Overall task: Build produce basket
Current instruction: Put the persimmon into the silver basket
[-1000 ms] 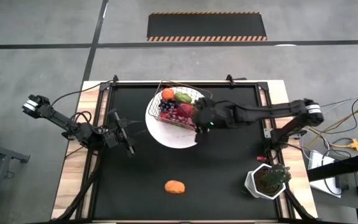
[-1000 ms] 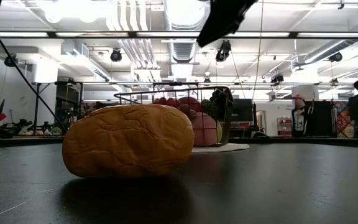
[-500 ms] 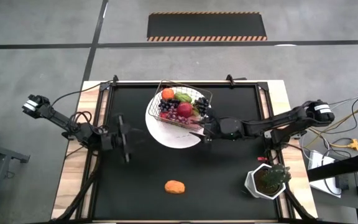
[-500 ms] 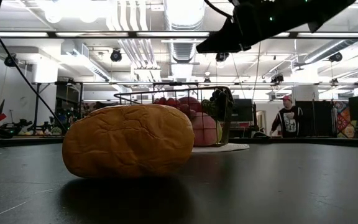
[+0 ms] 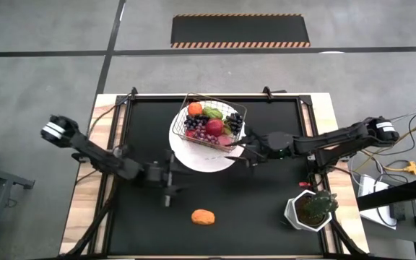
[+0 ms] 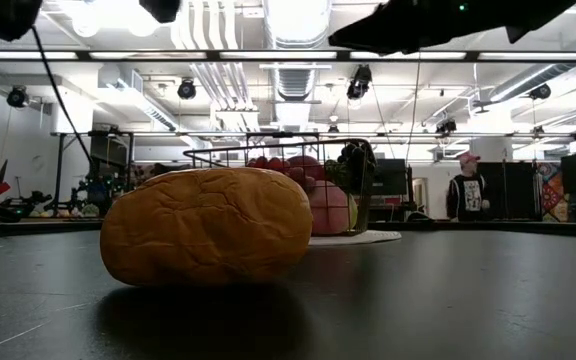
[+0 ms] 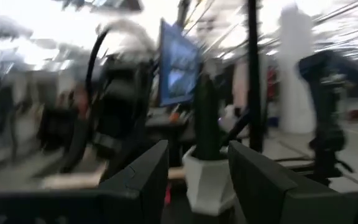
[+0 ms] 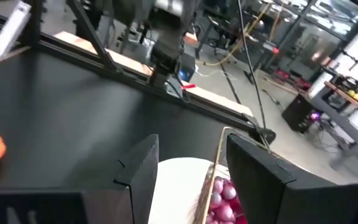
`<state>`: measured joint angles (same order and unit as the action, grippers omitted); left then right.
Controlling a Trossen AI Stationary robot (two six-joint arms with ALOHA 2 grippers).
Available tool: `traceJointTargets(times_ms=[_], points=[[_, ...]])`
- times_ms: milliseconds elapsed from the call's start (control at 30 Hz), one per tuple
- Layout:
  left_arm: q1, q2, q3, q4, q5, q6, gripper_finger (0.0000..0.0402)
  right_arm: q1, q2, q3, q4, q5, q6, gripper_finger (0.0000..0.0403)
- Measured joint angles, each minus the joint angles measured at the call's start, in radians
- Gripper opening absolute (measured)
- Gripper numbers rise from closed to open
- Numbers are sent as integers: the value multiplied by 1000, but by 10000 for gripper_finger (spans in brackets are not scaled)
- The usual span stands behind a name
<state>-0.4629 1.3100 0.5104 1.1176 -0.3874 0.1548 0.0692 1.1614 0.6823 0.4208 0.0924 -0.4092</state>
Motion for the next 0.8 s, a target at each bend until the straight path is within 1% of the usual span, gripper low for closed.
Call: traceJointTargets(times_ms=[67, 100, 200, 267, 400, 467, 533, 633, 733, 800], points=[[-3, 58, 40, -49, -58, -82, 150, 0, -24, -22, 5, -18, 7, 176], [-4, 85, 61, -99, -84, -123, 150, 0, -35, -33, 9, -20, 14, 176], [-14, 142, 150, -330, -99, -259, 150, 0, -63, -65, 6, -18, 16, 176], [-23, 165, 237, -540, -99, -380, 150, 0, -80, -78, 6, -15, 16, 176], [-38, 226, 453, -1081, -97, -626, 150, 0, -107, -100, 8, -14, 14, 176], [-47, 269, 565, -1302, -88, -686, 150, 0, -112, -110, 9, -14, 14, 176], [-58, 323, 664, -1470, -64, -699, 150, 0, -115, -123, 8, -14, 17, 176], [-65, 404, 767, -1615, -16, -699, 150, 0, -114, -140, 12, -15, 34, 176], [-64, 461, 835, -1656, 9, -705, 150, 0, -114, -165, 25, -22, 57, 176], [-62, 476, 849, -1659, 38, -725, 151, 0, -114, -187, 60, -22, 71, 176]])
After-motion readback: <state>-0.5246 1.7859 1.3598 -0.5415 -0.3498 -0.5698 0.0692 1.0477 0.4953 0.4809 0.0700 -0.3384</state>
